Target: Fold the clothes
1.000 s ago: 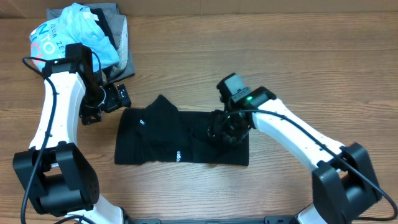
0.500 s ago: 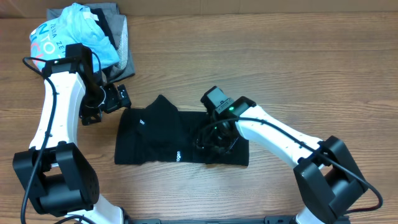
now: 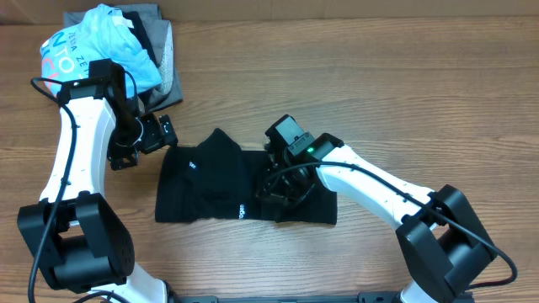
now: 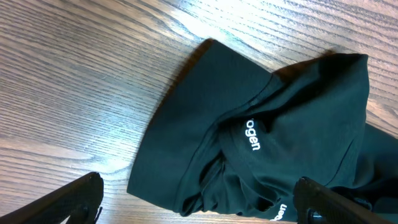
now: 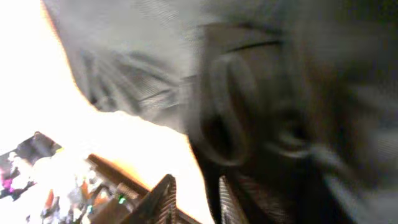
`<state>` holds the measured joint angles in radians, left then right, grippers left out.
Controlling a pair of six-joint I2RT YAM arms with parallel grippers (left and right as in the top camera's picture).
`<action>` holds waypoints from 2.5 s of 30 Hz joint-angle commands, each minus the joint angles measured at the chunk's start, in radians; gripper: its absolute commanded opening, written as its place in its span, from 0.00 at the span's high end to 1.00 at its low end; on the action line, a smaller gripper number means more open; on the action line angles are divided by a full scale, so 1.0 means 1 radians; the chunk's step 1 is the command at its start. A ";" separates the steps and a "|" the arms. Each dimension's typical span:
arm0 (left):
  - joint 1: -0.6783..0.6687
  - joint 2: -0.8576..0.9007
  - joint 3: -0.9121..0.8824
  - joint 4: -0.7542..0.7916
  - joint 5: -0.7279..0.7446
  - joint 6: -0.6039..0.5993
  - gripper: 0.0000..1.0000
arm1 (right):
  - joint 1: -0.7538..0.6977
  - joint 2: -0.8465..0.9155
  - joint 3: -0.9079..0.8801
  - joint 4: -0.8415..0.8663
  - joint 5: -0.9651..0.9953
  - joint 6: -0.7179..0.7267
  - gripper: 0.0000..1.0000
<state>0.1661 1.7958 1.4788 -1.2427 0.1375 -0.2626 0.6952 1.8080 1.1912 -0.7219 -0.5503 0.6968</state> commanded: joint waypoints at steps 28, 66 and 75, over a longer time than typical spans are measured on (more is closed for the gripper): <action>0.003 0.013 0.009 -0.002 -0.014 -0.006 0.00 | -0.019 -0.071 0.116 -0.344 0.465 -0.037 0.93; 0.006 0.015 0.001 0.039 0.003 0.087 0.00 | -0.046 -0.107 0.185 -0.328 0.447 -0.024 0.51; 0.006 0.016 -0.113 0.117 0.108 0.156 0.00 | -0.287 -0.146 0.184 -0.446 0.467 -0.048 0.00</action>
<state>0.1661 1.7962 1.4113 -1.1397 0.2050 -0.1474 0.4587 1.6691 1.3643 -1.1534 -0.1112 0.6735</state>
